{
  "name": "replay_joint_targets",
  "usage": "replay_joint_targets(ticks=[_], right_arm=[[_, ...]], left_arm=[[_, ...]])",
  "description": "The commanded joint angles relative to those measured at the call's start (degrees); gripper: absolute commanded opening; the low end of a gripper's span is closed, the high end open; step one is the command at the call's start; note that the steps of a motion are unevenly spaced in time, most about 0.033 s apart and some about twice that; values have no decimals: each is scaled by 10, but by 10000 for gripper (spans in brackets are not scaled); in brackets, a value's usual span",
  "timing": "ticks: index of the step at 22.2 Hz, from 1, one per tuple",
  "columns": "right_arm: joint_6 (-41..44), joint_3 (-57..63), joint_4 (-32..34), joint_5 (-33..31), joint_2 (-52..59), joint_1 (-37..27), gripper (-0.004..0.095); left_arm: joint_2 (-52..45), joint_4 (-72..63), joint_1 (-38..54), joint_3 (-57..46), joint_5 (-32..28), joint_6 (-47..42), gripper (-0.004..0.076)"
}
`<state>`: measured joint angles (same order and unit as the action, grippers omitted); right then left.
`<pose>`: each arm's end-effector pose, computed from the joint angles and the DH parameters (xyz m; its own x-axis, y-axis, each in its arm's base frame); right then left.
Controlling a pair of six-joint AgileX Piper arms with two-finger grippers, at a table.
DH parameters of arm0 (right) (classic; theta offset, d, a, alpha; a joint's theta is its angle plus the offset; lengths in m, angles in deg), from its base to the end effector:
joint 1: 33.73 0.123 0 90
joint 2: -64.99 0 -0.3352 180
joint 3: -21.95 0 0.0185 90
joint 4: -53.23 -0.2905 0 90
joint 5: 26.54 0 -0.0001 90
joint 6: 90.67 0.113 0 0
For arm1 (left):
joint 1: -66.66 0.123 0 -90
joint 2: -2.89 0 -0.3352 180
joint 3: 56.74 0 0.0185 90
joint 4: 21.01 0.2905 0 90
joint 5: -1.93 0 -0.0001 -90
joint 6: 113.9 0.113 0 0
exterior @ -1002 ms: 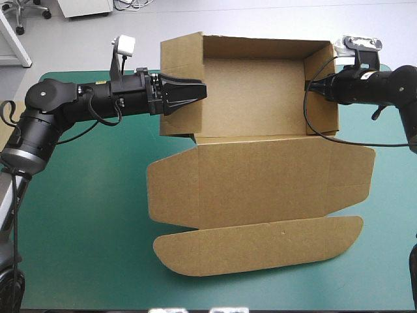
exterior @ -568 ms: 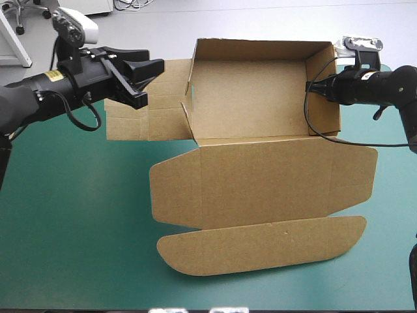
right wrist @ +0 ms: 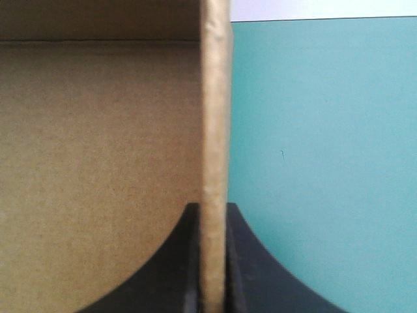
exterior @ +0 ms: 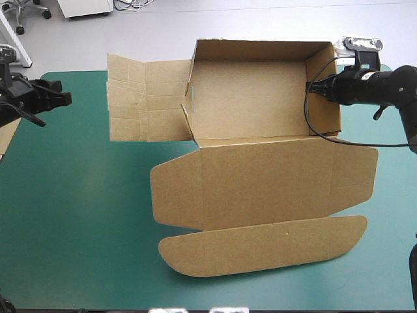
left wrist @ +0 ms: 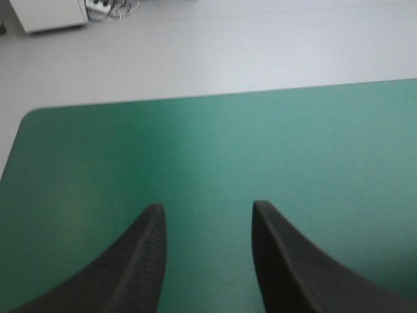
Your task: Fold the box
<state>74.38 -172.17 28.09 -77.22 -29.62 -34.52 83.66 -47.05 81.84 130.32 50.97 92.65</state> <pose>0.3945 0.0317 0.4571 -0.6271 0.0352 -0.7782 -0.2272 0.9473 0.2259 0.3114 0.0456 0.5002 -0.4678 0.0225 -0.8836 0.1036 0.9942 -0.0296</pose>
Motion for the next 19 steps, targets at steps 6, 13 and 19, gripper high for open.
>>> replay_joint_targets(ticks=[6,13,19], right_arm=[[1,-18,-29,16,23,-3,-17],[3,-18,-32,27,23,-3,-17],[3,-18,-33,30,23,-3,-17]], left_arm=[[110,-322,6,-132,-37,157,311],[207,-492,-35,-134,77,248,311],[214,-593,-97,-134,96,304,311]])
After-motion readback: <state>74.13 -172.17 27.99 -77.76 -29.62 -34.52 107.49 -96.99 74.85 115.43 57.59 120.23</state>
